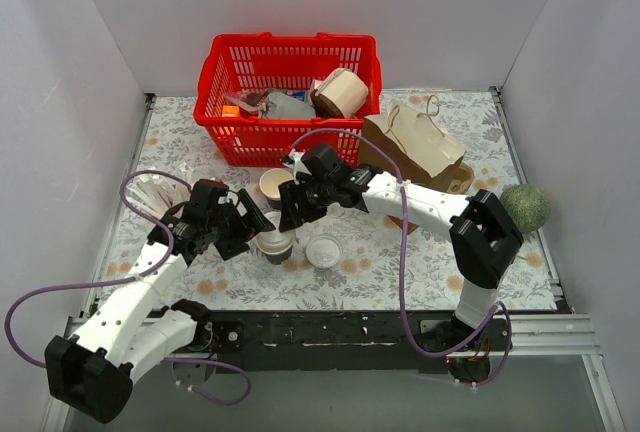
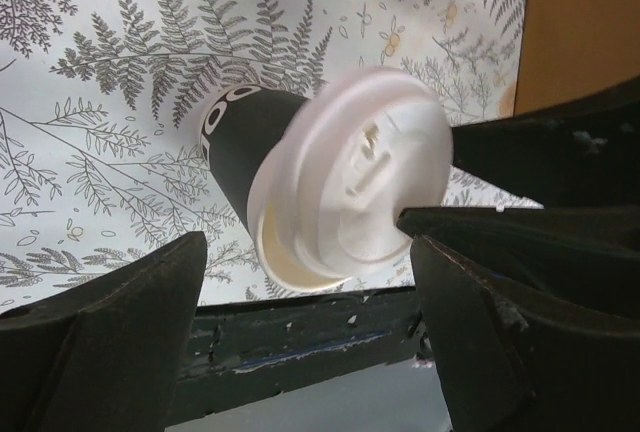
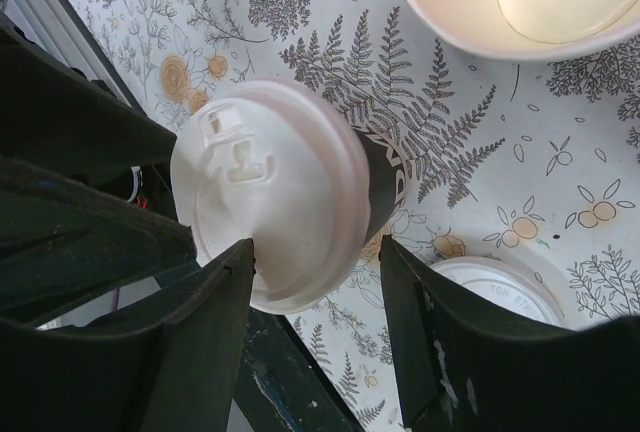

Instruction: Pack the takeout coffee

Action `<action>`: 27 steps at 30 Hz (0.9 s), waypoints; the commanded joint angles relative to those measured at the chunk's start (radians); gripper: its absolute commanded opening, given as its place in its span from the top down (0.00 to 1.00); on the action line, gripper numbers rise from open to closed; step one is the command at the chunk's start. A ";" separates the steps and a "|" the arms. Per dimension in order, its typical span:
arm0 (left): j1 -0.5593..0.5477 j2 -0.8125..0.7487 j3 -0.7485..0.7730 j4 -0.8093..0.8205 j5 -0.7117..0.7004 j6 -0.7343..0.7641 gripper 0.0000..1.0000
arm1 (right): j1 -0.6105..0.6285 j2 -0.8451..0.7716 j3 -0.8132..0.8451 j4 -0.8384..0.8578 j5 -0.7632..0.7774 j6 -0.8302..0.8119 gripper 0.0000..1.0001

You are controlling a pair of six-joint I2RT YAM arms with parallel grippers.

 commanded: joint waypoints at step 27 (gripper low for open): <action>0.004 0.024 -0.046 0.159 -0.161 -0.135 0.44 | 0.016 -0.049 -0.020 0.056 -0.003 0.046 0.50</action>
